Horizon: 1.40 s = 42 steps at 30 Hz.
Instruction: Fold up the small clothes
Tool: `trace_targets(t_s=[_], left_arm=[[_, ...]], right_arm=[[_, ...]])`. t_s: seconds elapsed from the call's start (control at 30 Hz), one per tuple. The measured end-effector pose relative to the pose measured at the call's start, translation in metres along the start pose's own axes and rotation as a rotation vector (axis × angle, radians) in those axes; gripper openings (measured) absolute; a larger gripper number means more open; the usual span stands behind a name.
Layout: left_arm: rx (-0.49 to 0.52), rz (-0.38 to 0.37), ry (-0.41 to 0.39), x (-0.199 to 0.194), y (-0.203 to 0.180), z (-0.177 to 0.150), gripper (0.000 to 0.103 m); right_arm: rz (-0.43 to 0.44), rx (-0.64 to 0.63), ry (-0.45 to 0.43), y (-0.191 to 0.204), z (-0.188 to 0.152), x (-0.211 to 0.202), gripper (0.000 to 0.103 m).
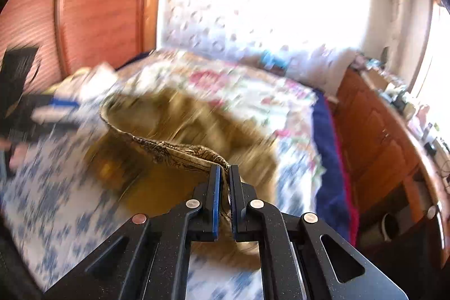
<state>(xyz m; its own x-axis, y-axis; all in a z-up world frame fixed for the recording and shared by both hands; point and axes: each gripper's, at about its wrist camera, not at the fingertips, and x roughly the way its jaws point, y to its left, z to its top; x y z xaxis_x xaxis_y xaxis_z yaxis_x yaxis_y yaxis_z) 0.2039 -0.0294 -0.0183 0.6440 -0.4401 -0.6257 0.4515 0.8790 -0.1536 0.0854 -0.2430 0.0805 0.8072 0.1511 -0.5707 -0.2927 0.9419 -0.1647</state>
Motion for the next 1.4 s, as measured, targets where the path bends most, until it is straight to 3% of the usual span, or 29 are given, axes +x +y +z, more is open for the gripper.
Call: trace_targets(t_s=[0.13,0.37,0.5,0.57,0.6,0.63,0.7,0.8,1.07,1.23,1.4], left_arm=[[0.007,0.015,0.034,0.023,0.005,0.009,0.077],[-0.045,0.044,0.106,0.073,0.027,0.026,0.077],[-0.072,0.065,0.126,0.096,0.037,0.03,0.077],[-0.092,0.091,0.125,0.103,0.043,0.032,0.077],[-0.091,0.124,0.116,0.106,0.046,0.034,0.077],[-0.091,0.144,0.112,0.107,0.047,0.035,0.077],[-0.104,0.158,0.11,0.109,0.051,0.035,0.077],[-0.097,0.154,0.117,0.11,0.053,0.033,0.077],[-0.1,0.074,0.139,0.099,0.043,0.025,0.077],[-0.137,-0.012,0.182,0.097,0.037,0.016,0.066],[-0.181,-0.048,0.19,0.095,0.033,0.011,0.06]], right_arm=[[-0.025,0.025,0.001,-0.019,0.023,0.041,0.006],[-0.051,0.1,0.12,-0.022,0.015,0.121,0.006],[-0.05,0.126,0.125,-0.032,0.028,0.133,0.008],[-0.049,0.158,0.111,-0.037,0.032,0.123,0.029],[-0.06,0.17,0.103,-0.041,0.032,0.114,0.048],[-0.076,0.183,0.093,-0.044,0.031,0.11,0.057],[-0.069,0.204,0.068,-0.047,0.023,0.094,0.059],[-0.045,0.206,0.069,-0.044,0.008,0.077,0.071],[0.027,0.273,0.179,-0.05,-0.028,0.106,0.073],[0.124,0.363,0.207,-0.07,-0.033,0.123,0.073],[0.159,0.353,0.213,-0.073,-0.03,0.127,0.071]])
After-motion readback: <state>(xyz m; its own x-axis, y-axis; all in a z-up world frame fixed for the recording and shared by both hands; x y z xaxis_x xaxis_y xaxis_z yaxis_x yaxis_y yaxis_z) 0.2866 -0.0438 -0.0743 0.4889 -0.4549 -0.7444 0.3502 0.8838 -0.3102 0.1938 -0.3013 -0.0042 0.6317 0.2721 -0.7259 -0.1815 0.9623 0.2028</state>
